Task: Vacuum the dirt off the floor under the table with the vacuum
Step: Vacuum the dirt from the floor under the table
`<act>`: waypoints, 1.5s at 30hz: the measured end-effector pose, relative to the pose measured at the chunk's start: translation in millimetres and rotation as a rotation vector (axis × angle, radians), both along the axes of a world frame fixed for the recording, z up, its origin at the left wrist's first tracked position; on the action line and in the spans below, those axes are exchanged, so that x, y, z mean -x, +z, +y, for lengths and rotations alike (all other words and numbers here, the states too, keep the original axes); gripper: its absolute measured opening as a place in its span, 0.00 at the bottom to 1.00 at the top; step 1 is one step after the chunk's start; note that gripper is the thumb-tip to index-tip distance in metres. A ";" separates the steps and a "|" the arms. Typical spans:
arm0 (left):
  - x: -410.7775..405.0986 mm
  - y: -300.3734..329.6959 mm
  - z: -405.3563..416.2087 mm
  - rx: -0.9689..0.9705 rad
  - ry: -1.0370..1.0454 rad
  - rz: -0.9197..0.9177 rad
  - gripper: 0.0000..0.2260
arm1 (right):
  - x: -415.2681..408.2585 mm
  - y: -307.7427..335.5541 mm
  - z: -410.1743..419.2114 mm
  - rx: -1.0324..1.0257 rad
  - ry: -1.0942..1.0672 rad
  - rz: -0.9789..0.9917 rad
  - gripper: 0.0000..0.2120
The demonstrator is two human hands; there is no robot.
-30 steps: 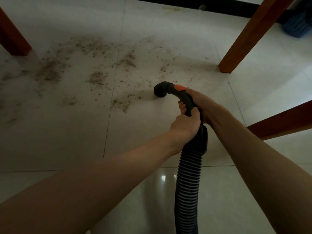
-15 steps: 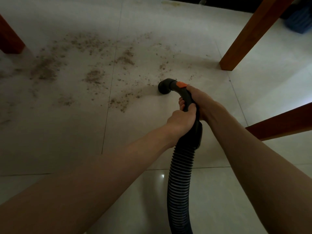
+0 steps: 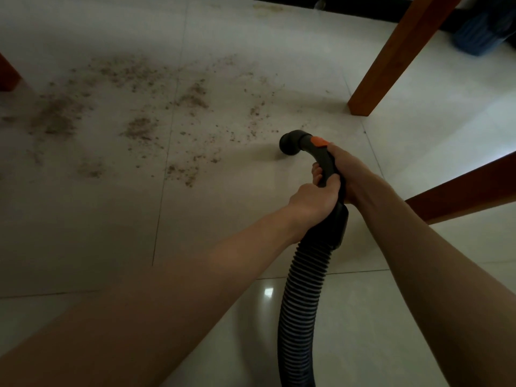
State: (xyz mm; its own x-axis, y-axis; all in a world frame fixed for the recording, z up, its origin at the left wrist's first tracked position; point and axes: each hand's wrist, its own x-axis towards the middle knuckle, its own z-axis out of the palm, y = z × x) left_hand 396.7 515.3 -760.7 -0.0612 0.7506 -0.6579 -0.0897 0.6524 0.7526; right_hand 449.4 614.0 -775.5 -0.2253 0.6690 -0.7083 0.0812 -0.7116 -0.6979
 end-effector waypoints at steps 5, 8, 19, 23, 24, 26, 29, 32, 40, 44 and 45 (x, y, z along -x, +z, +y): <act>-4.2 -2.3 8.1 -0.007 -0.022 0.019 0.23 | -7.3 -0.6 5.3 -0.002 -0.033 0.017 0.22; -2.7 -7.1 7.3 0.008 -0.019 0.016 0.22 | -5.3 -7.0 4.7 0.032 -0.027 0.011 0.21; 32.0 -21.2 -2.2 0.026 0.068 0.104 0.26 | 41.4 -21.6 1.6 0.053 0.121 0.048 0.21; 43.3 -22.8 -6.7 0.037 0.113 0.134 0.26 | 58.4 -23.3 -2.9 0.045 0.178 0.055 0.20; 45.5 -22.9 -7.7 0.040 0.122 0.143 0.26 | 61.7 -23.2 -3.7 0.041 0.194 0.057 0.20; 48.5 -23.0 -8.9 0.045 0.135 0.150 0.27 | 66.2 -23.1 -5.1 0.040 0.214 0.060 0.20; 50.5 -21.6 -10.3 0.051 0.126 0.144 0.26 | 68.1 -21.8 -7.8 0.041 0.185 0.052 0.20; 48.4 -18.8 -8.6 0.050 0.103 0.135 0.25 | 63.0 -20.2 -7.4 0.049 0.118 0.055 0.20; 37.7 -14.5 -8.8 0.036 0.070 0.101 0.23 | 47.1 -19.2 -7.2 0.090 0.119 0.116 0.17; 43.7 -16.7 -11.9 0.026 0.088 0.119 0.23 | 56.8 -18.5 -11.1 0.093 0.161 0.111 0.17; 46.3 -17.2 -12.6 0.027 0.092 0.124 0.23 | 59.9 -18.5 -11.7 0.090 0.174 0.111 0.17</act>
State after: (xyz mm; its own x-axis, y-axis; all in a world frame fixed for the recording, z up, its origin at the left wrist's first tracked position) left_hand 350.4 502.7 -777.9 -0.2108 0.7205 -0.6606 -0.0573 0.6655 0.7442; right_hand 389.5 602.3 -794.0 -0.4120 0.5486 -0.7275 0.1340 -0.7533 -0.6439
